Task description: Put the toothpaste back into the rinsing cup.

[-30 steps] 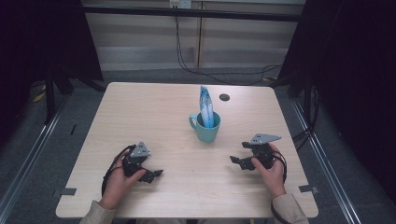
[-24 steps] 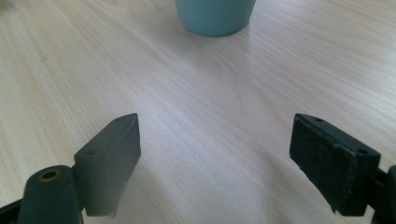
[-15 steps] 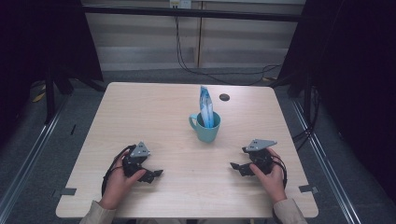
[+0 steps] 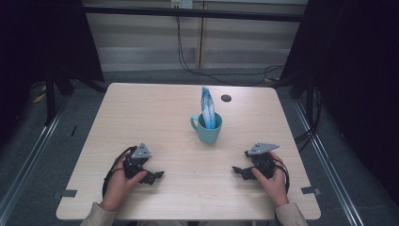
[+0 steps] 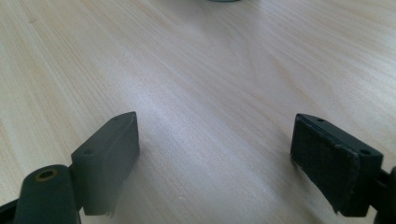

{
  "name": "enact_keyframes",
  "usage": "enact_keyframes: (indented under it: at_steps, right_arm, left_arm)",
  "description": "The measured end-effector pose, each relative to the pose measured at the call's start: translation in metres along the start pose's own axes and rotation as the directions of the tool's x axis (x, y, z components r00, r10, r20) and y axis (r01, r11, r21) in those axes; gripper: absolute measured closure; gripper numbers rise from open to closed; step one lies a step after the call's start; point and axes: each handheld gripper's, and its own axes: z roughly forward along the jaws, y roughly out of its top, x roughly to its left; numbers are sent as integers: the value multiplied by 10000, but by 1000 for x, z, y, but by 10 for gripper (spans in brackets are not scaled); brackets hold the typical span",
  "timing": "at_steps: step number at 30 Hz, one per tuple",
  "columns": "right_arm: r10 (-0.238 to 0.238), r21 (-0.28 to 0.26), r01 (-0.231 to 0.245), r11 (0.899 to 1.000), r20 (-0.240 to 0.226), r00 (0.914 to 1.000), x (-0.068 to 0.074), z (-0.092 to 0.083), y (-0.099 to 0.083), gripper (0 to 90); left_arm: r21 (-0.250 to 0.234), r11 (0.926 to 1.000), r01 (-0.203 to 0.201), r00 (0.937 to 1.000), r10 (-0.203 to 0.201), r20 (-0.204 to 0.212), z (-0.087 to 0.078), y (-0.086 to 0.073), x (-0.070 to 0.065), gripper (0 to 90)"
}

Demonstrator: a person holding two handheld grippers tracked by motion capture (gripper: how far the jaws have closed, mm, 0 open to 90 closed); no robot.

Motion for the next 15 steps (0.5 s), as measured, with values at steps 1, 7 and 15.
enact_keyframes:
  at_steps: [1,7,15]
  right_arm:
    - [46,23,-45,10000,-46,10000,0,0,0,145]
    - [177,72,-177,9998,-40,9998,-1,1,0,135]
    - [188,62,-188,9998,-10,9998,-2,1,1,133]
  left_arm:
    - [2,10000,0,10000,0,1,0,0,0,60]
    - [-1,10000,1,10000,-1,-3,0,0,0,60]
    - [-1,10000,-2,10000,2,-4,0,0,0,60]
